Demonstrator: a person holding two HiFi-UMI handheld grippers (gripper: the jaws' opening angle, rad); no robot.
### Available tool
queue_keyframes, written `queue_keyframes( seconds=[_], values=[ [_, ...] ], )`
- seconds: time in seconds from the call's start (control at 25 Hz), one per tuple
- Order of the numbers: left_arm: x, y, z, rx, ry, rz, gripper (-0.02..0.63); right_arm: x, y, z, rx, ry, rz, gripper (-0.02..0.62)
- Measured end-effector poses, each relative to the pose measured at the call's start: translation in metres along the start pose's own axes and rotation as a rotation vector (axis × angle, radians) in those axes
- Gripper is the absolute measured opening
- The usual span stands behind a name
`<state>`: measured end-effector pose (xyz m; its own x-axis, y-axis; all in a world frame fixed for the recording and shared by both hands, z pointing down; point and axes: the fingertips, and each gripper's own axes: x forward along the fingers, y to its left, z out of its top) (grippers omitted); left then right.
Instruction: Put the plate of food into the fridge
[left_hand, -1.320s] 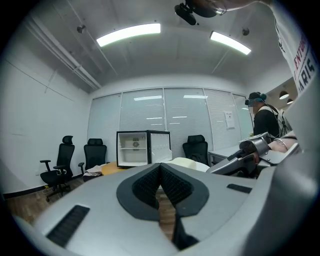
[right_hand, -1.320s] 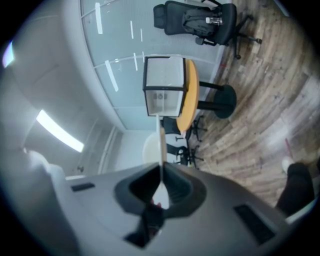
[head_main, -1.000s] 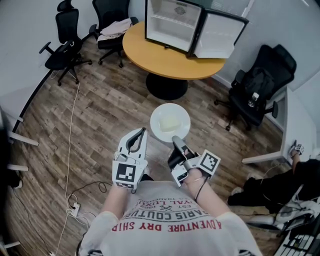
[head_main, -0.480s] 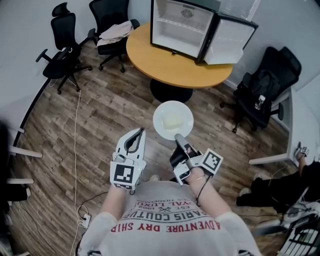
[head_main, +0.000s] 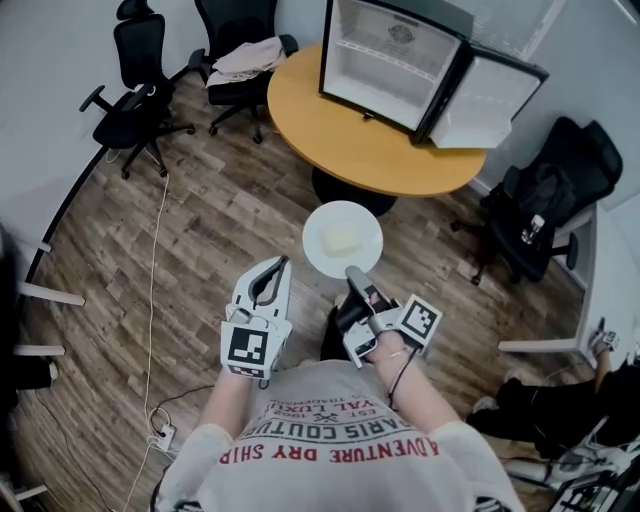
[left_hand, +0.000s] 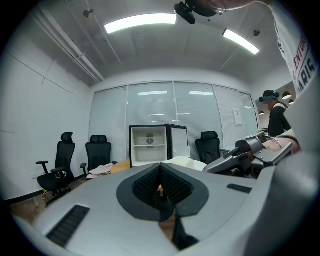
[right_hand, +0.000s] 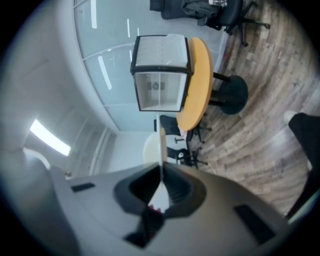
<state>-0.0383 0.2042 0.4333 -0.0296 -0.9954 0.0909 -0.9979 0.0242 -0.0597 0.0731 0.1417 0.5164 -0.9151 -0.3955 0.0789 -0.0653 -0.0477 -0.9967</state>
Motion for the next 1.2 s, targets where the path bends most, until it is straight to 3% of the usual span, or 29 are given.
queue_keyframes(
  seconds=[0.44,0.76,1.04,1.2],
  values=[
    [0.121,0.037,0.025,0.016,-0.019,0.122,0.034,0.096,0.027,0.1,-0.015,0.118,0.033,0.038],
    [0.218,0.038,0.045,0.019,-0.041,0.16,0.034,0.146,0.04,0.178,-0.035,0.183,0.039,0.038],
    [0.267,0.037,0.037,-0.007,-0.017,0.147,0.034,0.164,0.034,0.227,-0.014,0.156,0.022,0.038],
    [0.292,0.043,0.035,0.017,-0.016,0.119,0.034,0.176,0.028,0.246,-0.008,0.125,0.016,0.038]
  ],
)
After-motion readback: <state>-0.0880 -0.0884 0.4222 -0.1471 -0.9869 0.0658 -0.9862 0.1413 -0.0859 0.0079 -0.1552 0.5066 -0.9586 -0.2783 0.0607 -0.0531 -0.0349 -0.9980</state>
